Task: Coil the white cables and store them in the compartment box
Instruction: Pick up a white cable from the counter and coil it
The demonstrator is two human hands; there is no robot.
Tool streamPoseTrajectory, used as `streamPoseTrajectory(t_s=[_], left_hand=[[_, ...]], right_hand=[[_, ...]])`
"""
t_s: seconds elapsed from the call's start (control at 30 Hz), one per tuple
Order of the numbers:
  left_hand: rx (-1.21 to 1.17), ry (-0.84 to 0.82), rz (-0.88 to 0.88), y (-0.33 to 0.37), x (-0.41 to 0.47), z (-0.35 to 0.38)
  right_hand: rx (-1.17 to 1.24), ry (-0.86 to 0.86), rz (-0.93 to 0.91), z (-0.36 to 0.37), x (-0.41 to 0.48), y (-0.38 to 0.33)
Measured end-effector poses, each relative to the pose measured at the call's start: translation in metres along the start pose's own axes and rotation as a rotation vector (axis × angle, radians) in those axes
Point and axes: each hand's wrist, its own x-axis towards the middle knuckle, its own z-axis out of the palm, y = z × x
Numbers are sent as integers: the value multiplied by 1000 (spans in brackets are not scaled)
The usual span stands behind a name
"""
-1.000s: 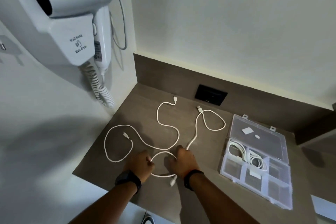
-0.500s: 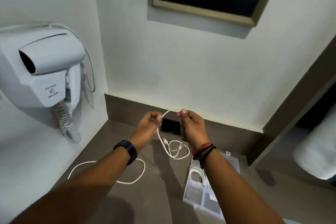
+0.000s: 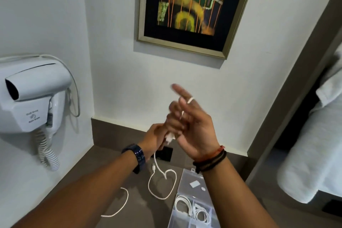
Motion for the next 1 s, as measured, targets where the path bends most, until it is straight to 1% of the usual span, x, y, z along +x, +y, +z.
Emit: streamPoseTrajectory(t_s=[0.03,0.07,0.1,0.13,0.17,0.2,0.23,0.27,0.3,0.33,0.37,0.4,0.43,0.47,0.5,0.53,0.57,0.6,0.63,0.67,0.7,0.73,0.77,0.8,0.83,0.87,0.9,0.93,1.0], left_hand=[[49,-9,27,0,-1,1],[110,-18,66,0,-3,1],[161,-26,116,1,-5,0],[206,-29,170,2,-7,-3],[244,-14,217,3,-8,-6],[279,12,258,6,-8,-9],[310,47,293,9,-6,-12],[334,81,324,12,-3,-16],[359,119,344,16,0,-19],[377,156,348,20,3,-24],[386,189,343,23,8,-28],[387,210,332,24,11,-31],[375,200,312,24,13,-32],[343,163,285,23,13,-31],[293,111,260,21,11,-28],[248,59,246,19,8,-23],[239,19,250,17,5,-19],[281,-1,272,16,2,-15],[336,-14,302,15,-1,-12],[385,-20,337,16,-2,-10],[417,-18,377,19,-3,-9],[442,-7,424,24,-4,-8],[457,15,470,30,-3,-9],[469,48,509,37,-2,-11],[477,81,534,43,1,-13],[488,108,549,49,5,-15],[500,121,554,54,8,-17],[511,125,546,56,10,-19],[512,139,513,58,14,-21]], right_hand=[[-59,174,-156,-1,4,-4],[-198,363,-322,-6,7,-7],[-417,565,-469,-13,8,-10],[-705,754,-578,-21,7,-13],[-1054,869,-600,-29,6,-15],[-1418,896,-527,-37,3,-15],[-1756,807,-346,-46,-1,-10],[-1951,646,-109,-53,-5,-5],[-1981,476,134,-53,-10,-1],[-1846,306,336,-50,-15,3],[-1593,156,464,-43,-18,5],[-1298,24,517,-36,-21,6],[-991,-85,518,-28,-23,5],[-696,-157,470,-19,-23,-1],[-446,-195,371,-10,-21,-9],[-253,-192,224,-2,-19,-18],[-130,-135,51,4,-15,-24],[-105,-17,-131,8,-10,-30],[-209,156,-312,9,-6,-35],[-445,382,-484,5,-1,-38],[-772,618,-622,-4,3,-40],[-1151,787,-681,-14,4,-41],[-1553,834,-657,-24,4,-39],[-1912,776,-544,-34,1,-34],[-2136,667,-359,-41,-3,-27],[-2209,567,-163,-44,-7,-21],[-2175,504,0,-46,-9,-15],[-2092,465,120,-47,-10,-12],[-1885,379,280,-42,-9,-11]])
